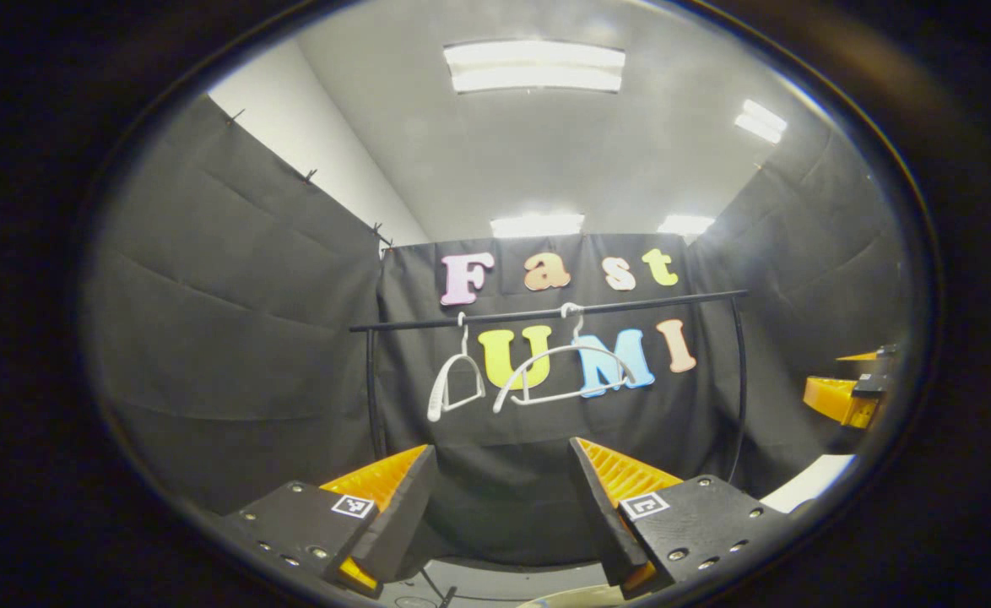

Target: Grasp the clothes on the hanger with both hands and then place them into the laundry hamper below.

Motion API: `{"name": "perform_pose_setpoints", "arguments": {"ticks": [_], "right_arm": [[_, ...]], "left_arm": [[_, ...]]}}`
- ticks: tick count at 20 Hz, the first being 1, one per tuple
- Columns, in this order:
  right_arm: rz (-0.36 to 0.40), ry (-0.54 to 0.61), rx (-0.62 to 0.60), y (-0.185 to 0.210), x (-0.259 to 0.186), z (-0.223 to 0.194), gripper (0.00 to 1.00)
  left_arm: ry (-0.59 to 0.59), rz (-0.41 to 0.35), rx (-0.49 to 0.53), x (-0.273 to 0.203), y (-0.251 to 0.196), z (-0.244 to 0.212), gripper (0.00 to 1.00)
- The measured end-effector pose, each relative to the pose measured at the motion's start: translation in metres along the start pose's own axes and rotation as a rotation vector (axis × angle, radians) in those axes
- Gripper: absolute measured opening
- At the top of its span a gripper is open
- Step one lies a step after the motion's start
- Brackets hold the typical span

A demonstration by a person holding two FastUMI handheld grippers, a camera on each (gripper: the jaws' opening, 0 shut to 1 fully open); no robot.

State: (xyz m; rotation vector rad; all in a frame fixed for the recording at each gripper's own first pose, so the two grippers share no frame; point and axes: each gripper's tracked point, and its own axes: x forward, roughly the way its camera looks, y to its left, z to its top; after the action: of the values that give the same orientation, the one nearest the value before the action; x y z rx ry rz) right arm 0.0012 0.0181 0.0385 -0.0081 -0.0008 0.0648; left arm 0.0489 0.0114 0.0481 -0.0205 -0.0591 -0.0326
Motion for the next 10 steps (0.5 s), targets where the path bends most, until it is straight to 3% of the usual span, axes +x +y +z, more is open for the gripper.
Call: {"name": "perform_pose_setpoints", "arguments": {"ticks": [10], "right_arm": [[-0.029, 0.022, 0.001, -0.013, 0.004, -0.009, 0.94]], "left_arm": [[0.009, -0.009, -0.009, 0.009, -0.005, -0.007, 0.89]]}}
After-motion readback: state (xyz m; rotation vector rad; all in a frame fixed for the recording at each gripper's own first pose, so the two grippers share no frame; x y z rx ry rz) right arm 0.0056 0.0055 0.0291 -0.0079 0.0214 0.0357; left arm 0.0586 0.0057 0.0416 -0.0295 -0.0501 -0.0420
